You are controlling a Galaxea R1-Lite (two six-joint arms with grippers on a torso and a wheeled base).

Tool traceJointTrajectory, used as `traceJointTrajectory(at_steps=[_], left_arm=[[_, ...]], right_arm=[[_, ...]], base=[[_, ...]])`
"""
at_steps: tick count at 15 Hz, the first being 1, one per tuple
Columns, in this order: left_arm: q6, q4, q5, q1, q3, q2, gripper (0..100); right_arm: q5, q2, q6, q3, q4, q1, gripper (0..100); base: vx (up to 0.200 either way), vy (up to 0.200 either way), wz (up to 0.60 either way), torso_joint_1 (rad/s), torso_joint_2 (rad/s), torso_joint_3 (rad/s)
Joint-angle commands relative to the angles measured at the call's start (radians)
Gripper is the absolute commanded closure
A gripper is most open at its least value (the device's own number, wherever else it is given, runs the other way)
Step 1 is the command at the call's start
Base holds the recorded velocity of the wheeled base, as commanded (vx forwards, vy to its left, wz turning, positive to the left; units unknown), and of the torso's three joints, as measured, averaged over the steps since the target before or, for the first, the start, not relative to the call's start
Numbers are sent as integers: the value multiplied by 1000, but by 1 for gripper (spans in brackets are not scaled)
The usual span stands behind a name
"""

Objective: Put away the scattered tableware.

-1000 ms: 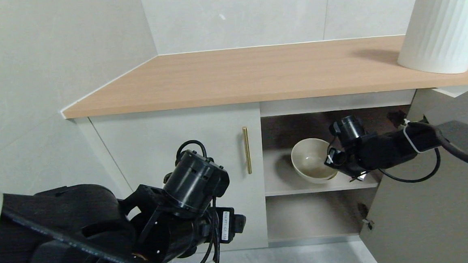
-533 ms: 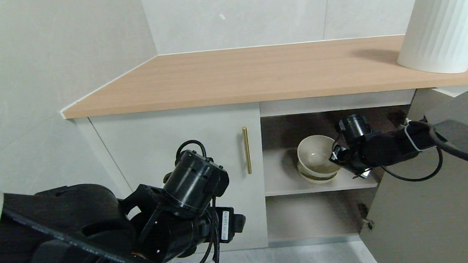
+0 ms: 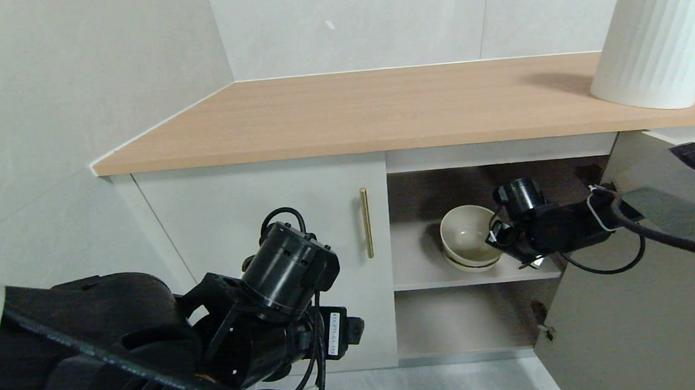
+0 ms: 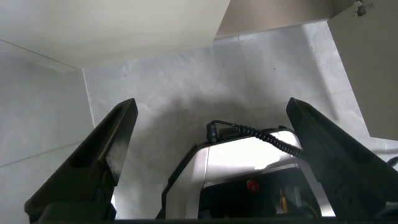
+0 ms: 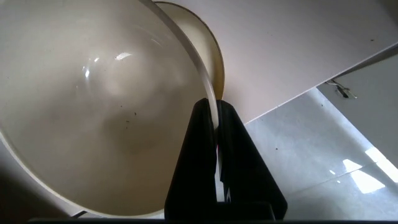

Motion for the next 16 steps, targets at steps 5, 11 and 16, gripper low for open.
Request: traceJointTrajectory(at_steps=[5,11,16], left_arm=[[0,0,0,0,0,3,0],[0,0,0,0,0,5,0],[0,0,0,1,0,3,0]], right_arm=[[-1,18,0,-12,0,-9,100],[-1,24,0,-17,0,-9,0],[1,18,0,-14,2,-9,0]], base=[[0,0,0,0,0,0],[0,0,0,0,0,0],[0,0,0,0,0,0]])
